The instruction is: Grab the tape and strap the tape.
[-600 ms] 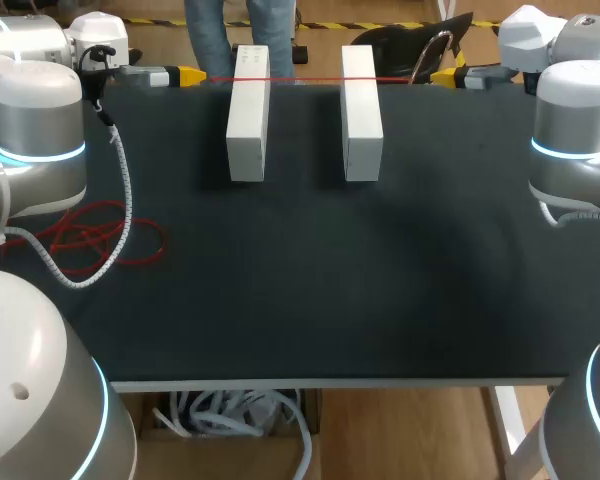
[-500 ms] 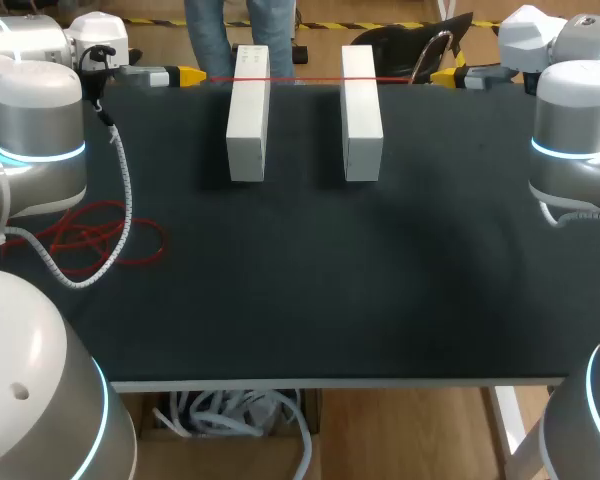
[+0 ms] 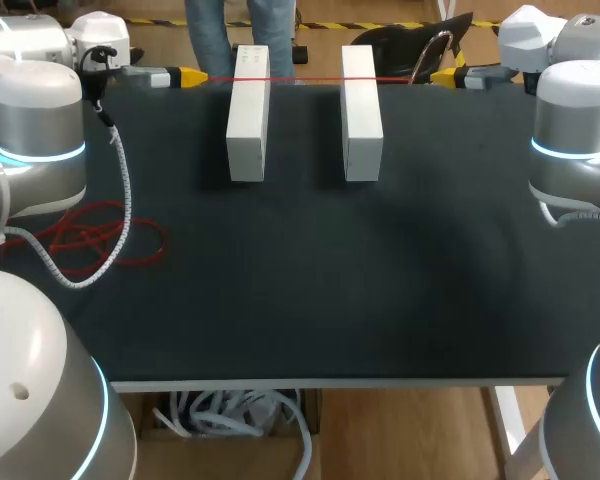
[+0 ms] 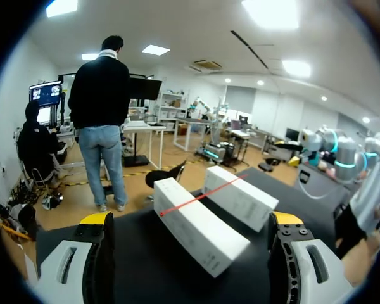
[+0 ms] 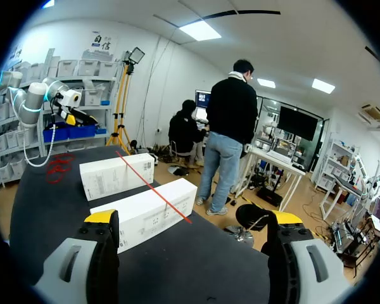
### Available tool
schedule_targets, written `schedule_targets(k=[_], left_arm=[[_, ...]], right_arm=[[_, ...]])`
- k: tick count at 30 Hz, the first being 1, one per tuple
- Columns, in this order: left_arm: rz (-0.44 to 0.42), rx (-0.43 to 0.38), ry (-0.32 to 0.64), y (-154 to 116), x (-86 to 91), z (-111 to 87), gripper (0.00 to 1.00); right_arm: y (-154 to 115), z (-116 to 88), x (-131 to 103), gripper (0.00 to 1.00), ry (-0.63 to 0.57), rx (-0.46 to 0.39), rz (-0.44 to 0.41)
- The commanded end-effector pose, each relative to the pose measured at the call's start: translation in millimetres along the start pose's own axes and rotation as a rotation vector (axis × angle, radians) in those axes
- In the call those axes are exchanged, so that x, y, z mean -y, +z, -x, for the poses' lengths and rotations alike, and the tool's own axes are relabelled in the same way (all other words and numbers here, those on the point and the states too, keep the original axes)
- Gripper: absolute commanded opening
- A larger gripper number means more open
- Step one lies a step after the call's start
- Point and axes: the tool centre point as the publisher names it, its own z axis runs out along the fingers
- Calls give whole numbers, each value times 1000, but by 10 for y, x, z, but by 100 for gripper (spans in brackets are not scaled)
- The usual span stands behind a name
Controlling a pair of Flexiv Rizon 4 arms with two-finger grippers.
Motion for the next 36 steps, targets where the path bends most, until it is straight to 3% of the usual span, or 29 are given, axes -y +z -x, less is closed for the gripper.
schedule_targets(k=[1, 9, 24, 36], left_arm=[[-28, -72, 32, 13, 4, 81, 100], [-88, -298, 116, 240, 35, 182, 100], [-228, -593, 262, 674, 42, 215, 100], [-259, -702, 308, 871, -104, 285, 100]], right_arm=[[-6, 6, 1, 100, 0, -2, -1], [-6, 6, 1, 100, 0, -2, -1], [-6, 6, 1, 100, 0, -2, -1], [-6, 6, 1, 100, 0, -2, -1]])
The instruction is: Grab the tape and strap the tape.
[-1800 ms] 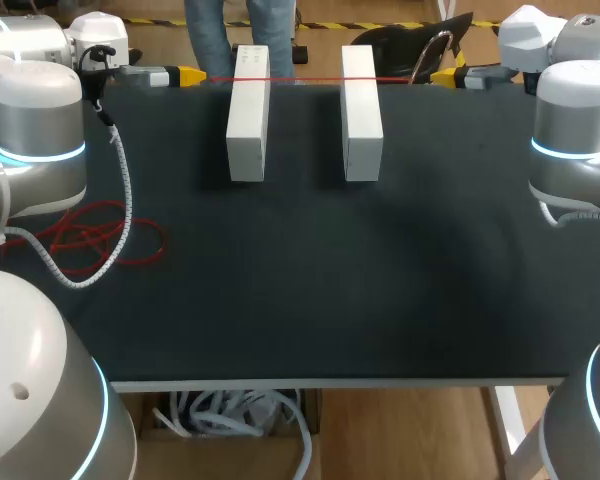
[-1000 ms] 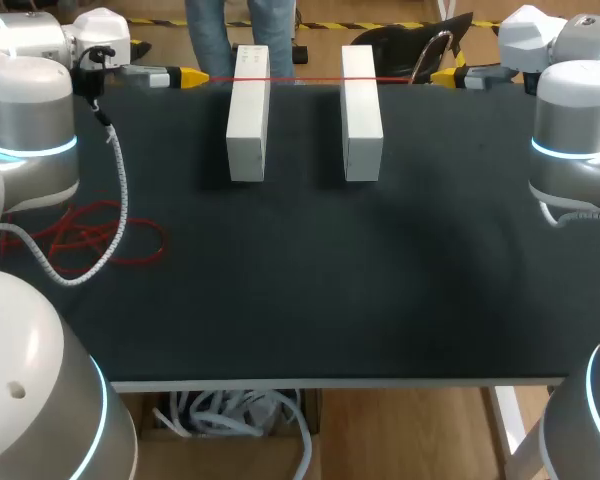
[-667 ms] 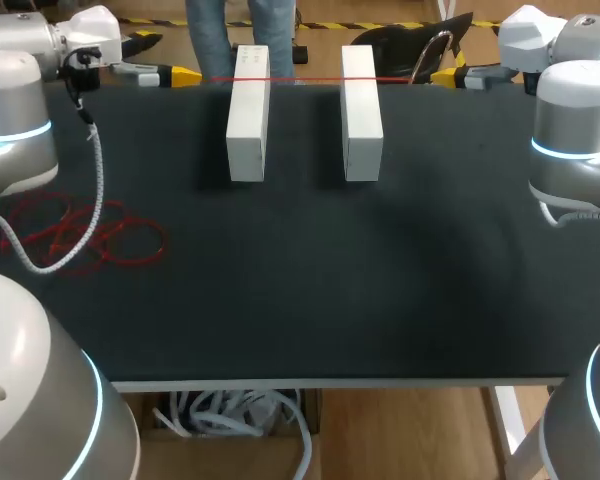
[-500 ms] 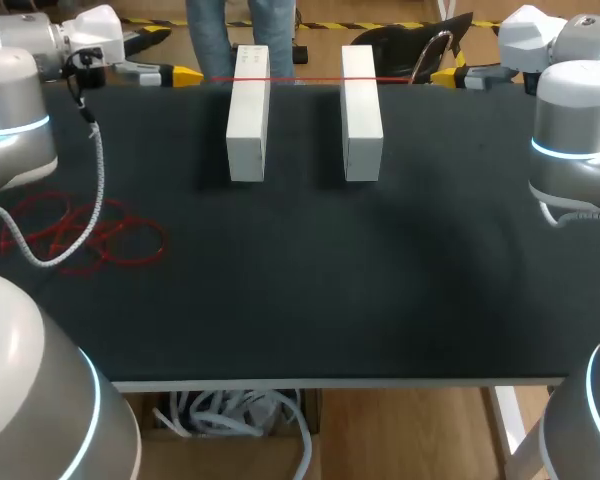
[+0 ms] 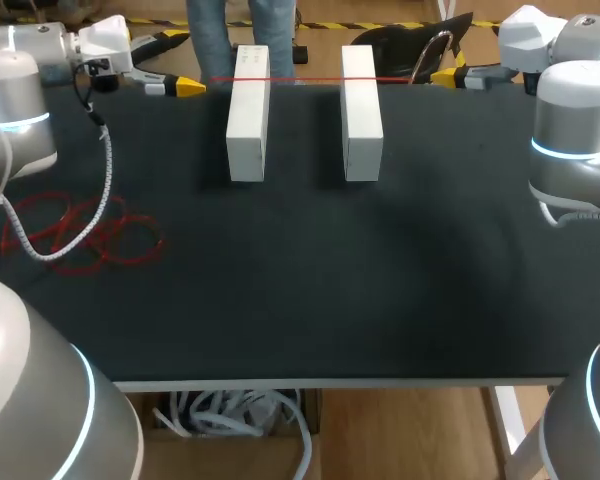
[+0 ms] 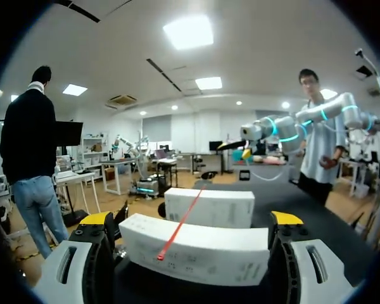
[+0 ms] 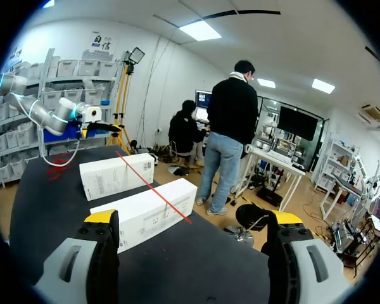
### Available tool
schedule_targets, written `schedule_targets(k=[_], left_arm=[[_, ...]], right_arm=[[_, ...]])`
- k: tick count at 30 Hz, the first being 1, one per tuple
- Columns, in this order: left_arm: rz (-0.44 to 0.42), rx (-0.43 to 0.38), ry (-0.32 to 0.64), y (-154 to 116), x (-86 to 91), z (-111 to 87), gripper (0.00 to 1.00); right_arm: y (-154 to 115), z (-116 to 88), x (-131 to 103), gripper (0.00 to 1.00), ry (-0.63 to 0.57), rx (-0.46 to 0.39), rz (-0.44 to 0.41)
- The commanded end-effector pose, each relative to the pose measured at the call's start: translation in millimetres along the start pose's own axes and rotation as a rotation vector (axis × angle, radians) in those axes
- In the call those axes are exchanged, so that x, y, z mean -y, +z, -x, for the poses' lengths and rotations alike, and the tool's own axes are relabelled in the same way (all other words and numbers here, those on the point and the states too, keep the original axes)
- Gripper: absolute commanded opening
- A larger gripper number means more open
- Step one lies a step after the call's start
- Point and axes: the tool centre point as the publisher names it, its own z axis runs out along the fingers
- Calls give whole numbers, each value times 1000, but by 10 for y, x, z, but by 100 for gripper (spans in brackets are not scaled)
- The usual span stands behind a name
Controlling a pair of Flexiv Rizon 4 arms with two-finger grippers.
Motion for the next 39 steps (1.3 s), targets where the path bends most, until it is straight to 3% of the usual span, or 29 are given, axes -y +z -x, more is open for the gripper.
schedule_targets(k=[1, 17, 27, 37, 39], left_arm=[[-29, -151, 2, 61, -124, 118, 100], [-36, -223, -8, 151, -375, 211, 100], [40, -318, 21, 36, -568, 362, 100], [39, -379, 26, 70, -658, 464, 100], [40, -390, 27, 89, -674, 474, 87]], right_arm=[[-5, 6, -1, 100, 0, -2, -1], [-5, 6, -1, 100, 0, -2, -1], [-5, 6, -1, 100, 0, -2, -1], [-5, 6, -1, 100, 0, -2, -1], [-5, 6, -1, 100, 0, -2, -1]])
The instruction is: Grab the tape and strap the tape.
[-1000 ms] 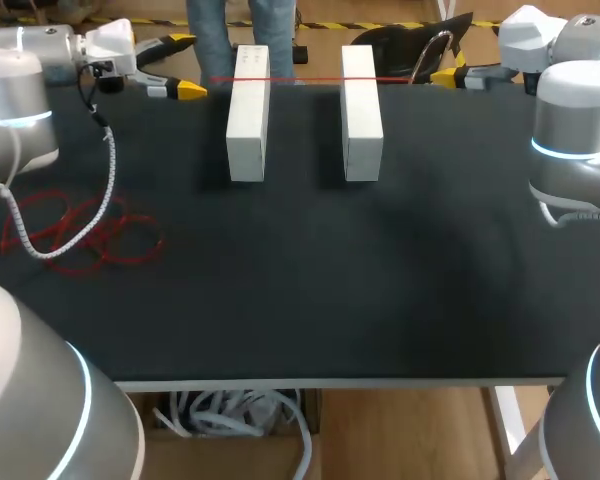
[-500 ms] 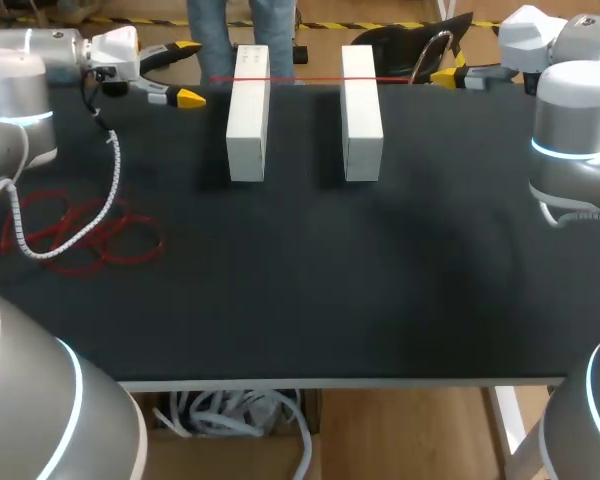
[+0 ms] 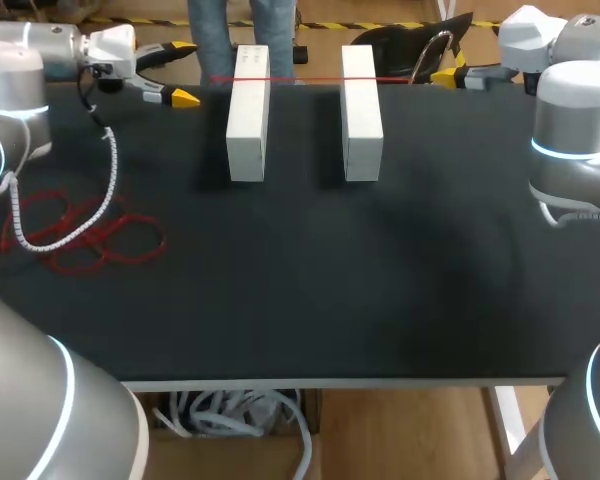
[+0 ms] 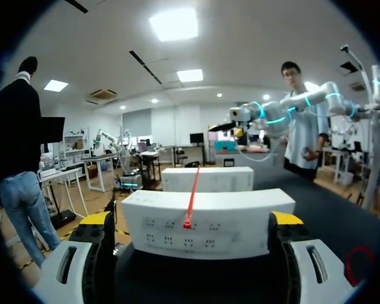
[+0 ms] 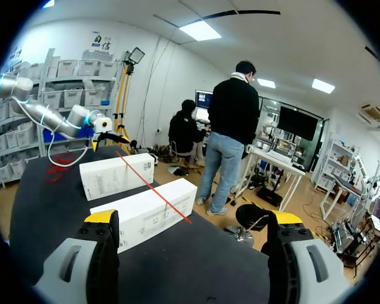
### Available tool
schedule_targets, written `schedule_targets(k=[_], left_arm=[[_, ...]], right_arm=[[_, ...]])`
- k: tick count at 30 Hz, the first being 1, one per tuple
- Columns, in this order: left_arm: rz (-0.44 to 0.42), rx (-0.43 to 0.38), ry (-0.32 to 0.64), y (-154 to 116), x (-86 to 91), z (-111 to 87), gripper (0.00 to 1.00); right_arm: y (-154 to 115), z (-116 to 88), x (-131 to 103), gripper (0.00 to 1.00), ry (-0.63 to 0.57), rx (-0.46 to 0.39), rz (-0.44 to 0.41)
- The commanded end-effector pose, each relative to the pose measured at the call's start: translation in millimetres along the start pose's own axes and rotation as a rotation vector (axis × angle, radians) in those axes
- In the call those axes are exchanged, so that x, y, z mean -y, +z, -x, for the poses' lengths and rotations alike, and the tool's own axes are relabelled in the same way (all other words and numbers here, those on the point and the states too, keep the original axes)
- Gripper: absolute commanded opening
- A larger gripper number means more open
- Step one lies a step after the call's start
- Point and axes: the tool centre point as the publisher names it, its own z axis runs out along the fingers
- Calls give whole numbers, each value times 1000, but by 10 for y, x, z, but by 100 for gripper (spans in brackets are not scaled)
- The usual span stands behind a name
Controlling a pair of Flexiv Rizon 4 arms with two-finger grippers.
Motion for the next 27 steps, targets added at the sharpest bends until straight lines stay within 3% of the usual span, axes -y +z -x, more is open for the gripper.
schedule_targets(k=[1, 5, 6, 7, 21, 27], left_arm=[[-12, -250, 0, 37, -99, 114, 79], [-11, -259, 3, 51, -114, 138, 65], [-10, -260, 4, 52, -118, 141, 52], [-10, -262, 4, 53, -120, 143, 49], [-19, -291, 4, 137, -177, 154, 44], [-23, -296, 6, 150, -193, 163, 37]], right_arm=[[-5, 6, -2, 100, 0, -2, -2], [-5, 6, -2, 100, 0, -2, -2], [-5, 6, -2, 100, 0, -2, -2], [-5, 6, -2, 100, 0, -2, -2], [-5, 6, -2, 100, 0, -2, -2], [-5, 6, -2, 100, 0, -2, -2]])
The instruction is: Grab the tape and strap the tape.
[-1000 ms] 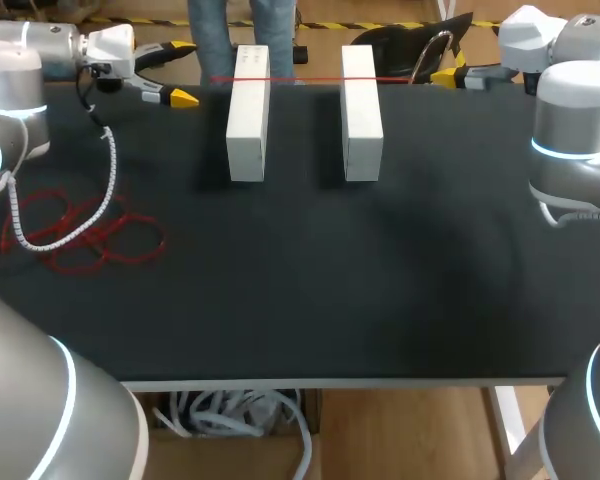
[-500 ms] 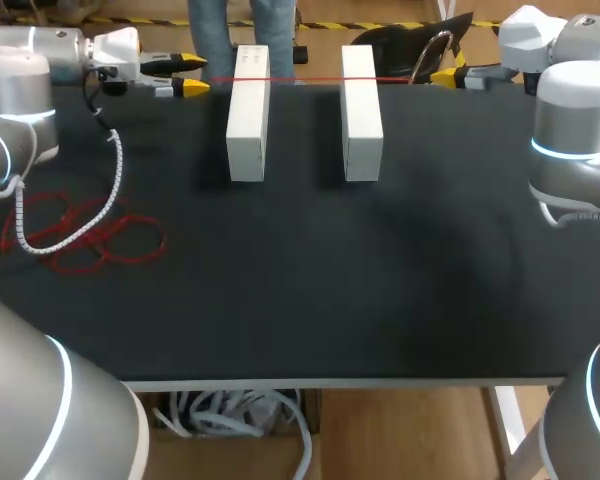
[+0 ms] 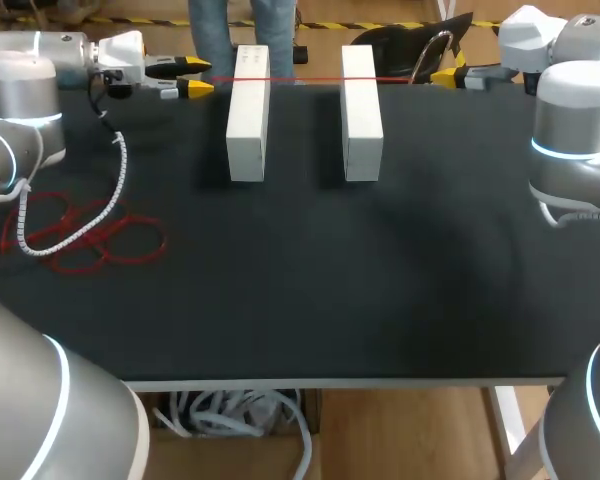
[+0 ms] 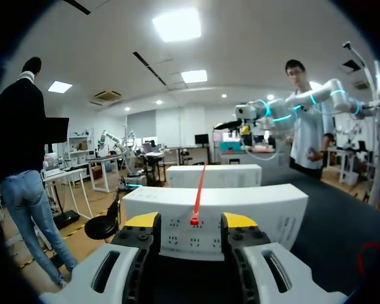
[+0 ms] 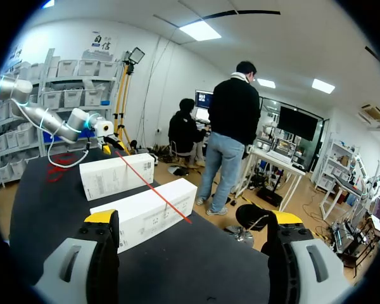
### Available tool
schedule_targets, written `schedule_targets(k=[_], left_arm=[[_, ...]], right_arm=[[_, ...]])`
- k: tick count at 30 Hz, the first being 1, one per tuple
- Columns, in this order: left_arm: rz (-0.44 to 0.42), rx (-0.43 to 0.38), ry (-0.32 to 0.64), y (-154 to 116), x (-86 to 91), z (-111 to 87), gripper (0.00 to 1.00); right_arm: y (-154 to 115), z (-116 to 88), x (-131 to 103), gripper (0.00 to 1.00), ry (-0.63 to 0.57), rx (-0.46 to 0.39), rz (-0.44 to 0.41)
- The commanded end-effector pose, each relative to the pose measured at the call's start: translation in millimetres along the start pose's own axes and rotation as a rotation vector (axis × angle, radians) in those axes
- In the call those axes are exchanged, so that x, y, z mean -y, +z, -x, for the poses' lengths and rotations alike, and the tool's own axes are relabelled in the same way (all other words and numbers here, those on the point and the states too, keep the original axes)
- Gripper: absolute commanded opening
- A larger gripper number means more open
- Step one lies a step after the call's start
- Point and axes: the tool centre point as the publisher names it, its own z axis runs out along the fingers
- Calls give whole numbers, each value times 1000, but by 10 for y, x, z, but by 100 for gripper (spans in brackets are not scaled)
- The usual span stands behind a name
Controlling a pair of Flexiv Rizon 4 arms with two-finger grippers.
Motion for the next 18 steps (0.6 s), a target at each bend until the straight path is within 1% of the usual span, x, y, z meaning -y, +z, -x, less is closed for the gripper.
schedule_targets(k=[1, 8, 13, 18], left_arm=[[-13, -333, 1, 17, -76, 88, 38], [-17, -339, 2, 24, -89, 88, 36], [-17, -341, 0, 24, -107, 84, 30], [-19, -346, 0, 24, -114, 80, 26]], right_arm=[[-5, 6, -2, 100, 0, -2, -2], [-5, 6, -2, 100, 0, -2, -2], [-5, 6, -2, 100, 0, -2, -2], [-5, 6, -2, 100, 0, -2, -2]])
